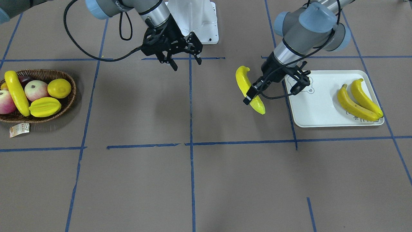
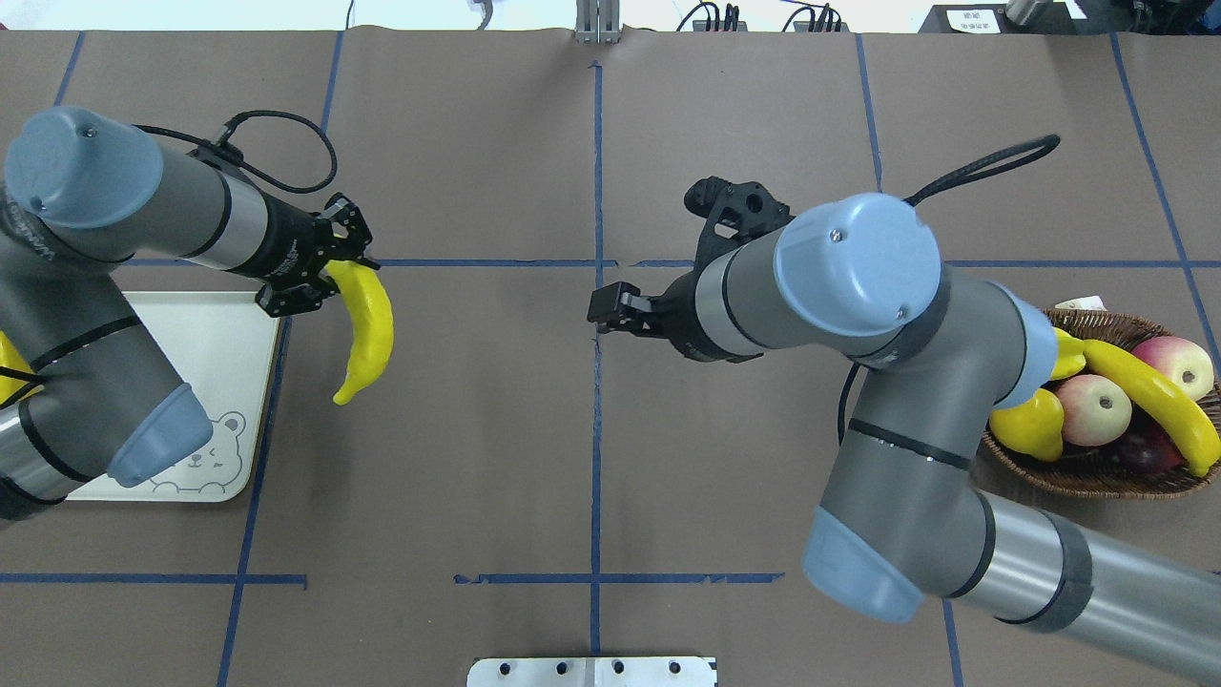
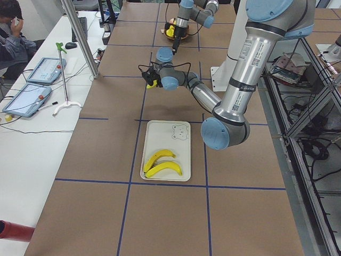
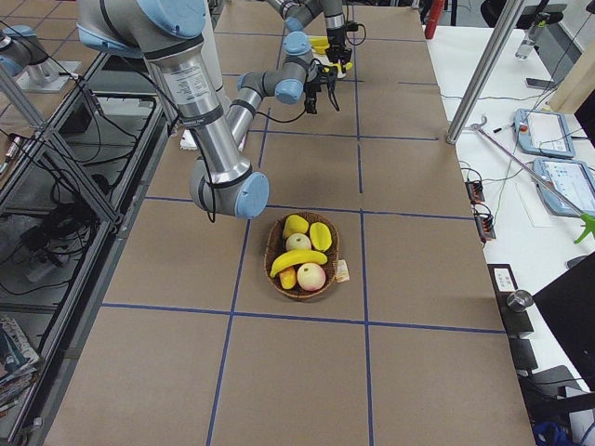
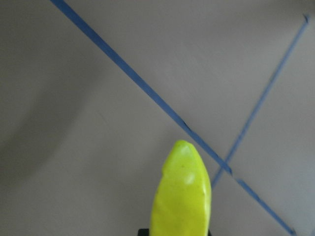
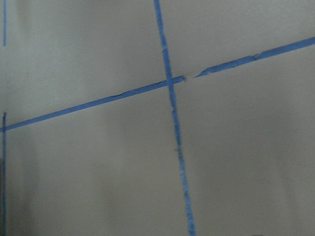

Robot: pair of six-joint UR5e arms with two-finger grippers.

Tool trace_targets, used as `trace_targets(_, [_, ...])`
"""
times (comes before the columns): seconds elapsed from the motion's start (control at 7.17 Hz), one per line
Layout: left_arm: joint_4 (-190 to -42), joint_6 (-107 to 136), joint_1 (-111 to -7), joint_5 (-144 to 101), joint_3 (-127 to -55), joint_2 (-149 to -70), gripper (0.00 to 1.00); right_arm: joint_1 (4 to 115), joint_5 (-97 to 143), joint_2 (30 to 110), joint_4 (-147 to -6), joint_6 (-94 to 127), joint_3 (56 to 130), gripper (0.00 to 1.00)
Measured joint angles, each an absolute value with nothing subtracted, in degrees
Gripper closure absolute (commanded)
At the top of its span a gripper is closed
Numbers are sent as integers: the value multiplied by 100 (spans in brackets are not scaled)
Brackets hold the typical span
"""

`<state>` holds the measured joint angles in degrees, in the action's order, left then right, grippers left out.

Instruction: Transfer all bananas from basket to plate

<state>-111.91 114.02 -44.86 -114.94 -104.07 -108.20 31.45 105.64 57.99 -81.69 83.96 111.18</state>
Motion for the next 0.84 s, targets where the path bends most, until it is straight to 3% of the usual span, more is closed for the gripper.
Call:
trace_targets(0.42, [-10796,10703,-4894,-11504,-10442,-9811,100,3860,11244,5928,-9633,7255,11591,0])
trace_targets(0.84, [-11025,9515,-5597,-11545,-10001,-9347,97,3996,11341,6093,-9854,6964,11816,0])
